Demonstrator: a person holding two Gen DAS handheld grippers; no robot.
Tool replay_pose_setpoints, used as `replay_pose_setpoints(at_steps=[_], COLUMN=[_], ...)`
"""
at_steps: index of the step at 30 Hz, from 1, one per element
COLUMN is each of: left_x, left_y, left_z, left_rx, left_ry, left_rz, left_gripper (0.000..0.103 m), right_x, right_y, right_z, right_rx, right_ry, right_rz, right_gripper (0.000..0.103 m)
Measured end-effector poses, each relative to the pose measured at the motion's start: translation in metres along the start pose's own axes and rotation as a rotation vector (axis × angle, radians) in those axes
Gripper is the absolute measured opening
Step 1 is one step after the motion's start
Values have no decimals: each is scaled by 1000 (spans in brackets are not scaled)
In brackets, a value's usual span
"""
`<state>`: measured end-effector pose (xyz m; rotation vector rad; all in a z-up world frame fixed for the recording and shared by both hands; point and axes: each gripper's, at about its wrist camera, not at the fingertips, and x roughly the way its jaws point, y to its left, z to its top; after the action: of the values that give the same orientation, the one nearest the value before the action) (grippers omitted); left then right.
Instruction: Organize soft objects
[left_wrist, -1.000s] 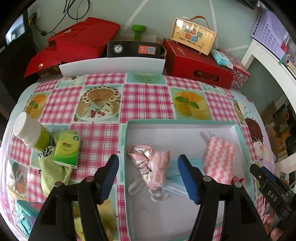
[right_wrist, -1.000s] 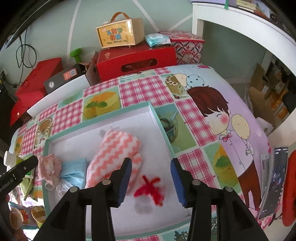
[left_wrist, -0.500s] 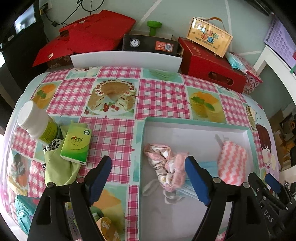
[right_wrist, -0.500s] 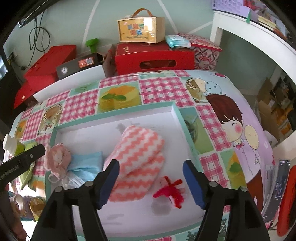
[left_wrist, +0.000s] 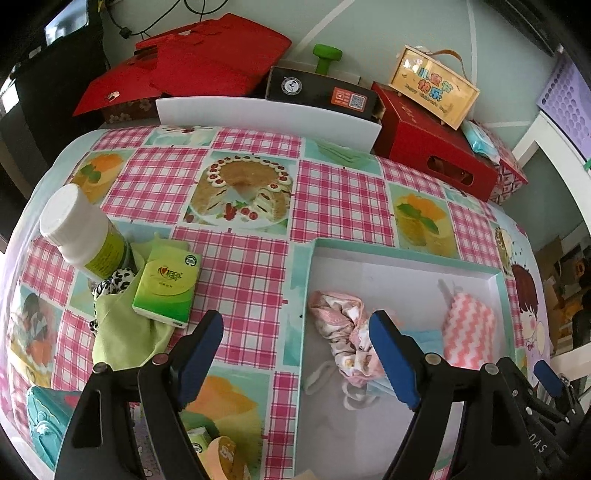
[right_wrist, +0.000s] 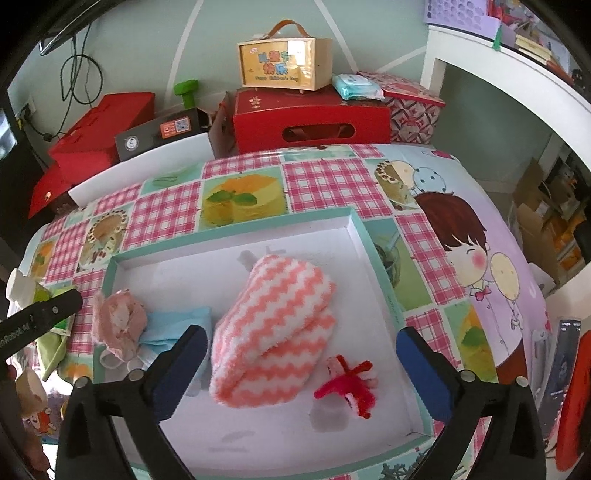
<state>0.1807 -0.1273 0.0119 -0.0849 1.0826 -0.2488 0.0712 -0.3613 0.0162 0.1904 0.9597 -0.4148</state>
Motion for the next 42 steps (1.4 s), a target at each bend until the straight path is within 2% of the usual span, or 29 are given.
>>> replay_pose_setpoints(at_steps=[6,9,20,34,42], left_x=[-3,-7,-37,-73,-86], left_y=[13,21,67,155,176], left_z=[1,1,7,-6,-14], left_rx=[-29,-47,-130,-337,-331], left_ry=[-2,-12,-92,-175,-172], left_rz=[17,30,58,132,148], left_gripper=[83,90,90,96,98], right_x=[0,0,-2,-1,-4], right_y=[16,29,82,124,153], right_z=[0,-2,-11,-20,-29], right_rx=[-38,-71,-183,-263,-344], right_ry=[0,1,11,39,30], right_rz=[20,29,98,176,219], right_gripper=[103,103,103,103,103])
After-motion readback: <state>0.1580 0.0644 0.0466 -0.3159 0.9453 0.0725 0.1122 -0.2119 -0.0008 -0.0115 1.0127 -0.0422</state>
